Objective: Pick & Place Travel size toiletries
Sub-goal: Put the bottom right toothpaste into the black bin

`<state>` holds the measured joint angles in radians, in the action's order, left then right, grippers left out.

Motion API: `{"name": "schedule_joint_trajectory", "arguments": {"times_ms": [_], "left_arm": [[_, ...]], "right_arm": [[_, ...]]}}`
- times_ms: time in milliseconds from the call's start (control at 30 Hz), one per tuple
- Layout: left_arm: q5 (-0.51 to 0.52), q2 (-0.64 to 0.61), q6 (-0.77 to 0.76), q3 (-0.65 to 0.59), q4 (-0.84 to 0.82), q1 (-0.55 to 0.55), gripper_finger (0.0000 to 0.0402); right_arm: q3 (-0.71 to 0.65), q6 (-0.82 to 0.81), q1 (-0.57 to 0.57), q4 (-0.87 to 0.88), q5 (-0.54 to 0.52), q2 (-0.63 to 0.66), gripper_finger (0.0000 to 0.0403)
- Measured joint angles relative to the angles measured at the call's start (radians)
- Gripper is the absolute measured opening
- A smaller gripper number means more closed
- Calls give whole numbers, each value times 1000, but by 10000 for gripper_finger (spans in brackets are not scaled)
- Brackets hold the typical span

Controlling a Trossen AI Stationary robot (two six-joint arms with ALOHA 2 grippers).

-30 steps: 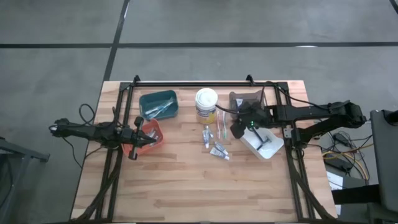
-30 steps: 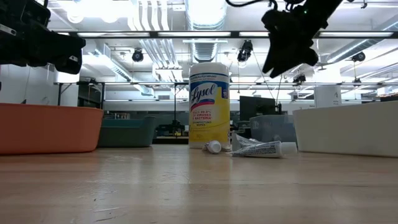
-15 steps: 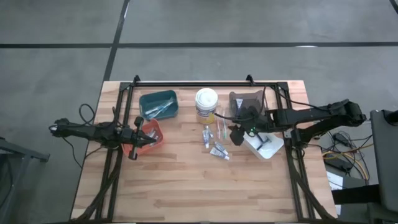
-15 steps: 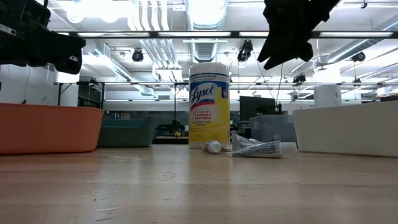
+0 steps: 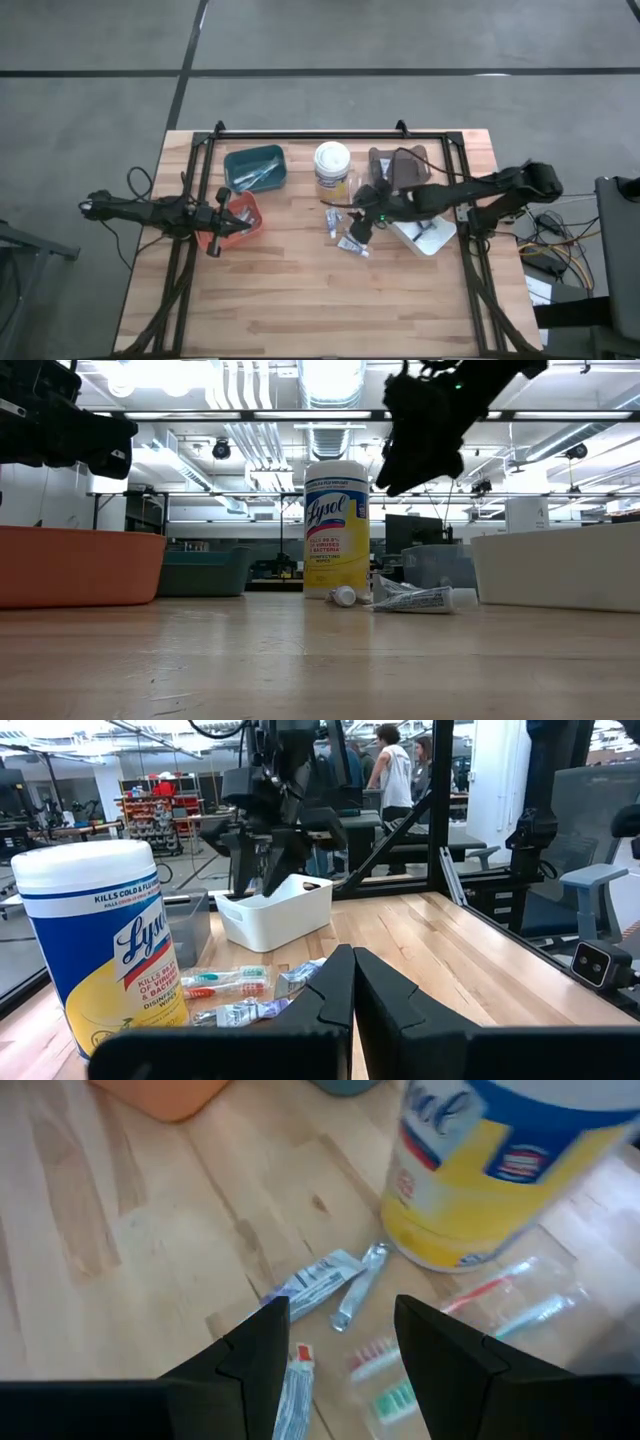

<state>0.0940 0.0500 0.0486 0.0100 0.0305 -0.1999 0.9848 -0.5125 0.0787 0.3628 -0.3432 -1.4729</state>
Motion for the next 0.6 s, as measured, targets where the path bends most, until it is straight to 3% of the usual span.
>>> {"name": "schedule_joint_trajectory", "arguments": {"times_ms": [333, 600], "left_arm": [[0, 4, 0, 0, 0, 0, 7], [0, 5, 0, 0, 0, 0, 7]], "right_arm": [[178, 162, 15, 21, 80, -249, 180], [390, 176, 15, 302, 82, -410, 180]]}}
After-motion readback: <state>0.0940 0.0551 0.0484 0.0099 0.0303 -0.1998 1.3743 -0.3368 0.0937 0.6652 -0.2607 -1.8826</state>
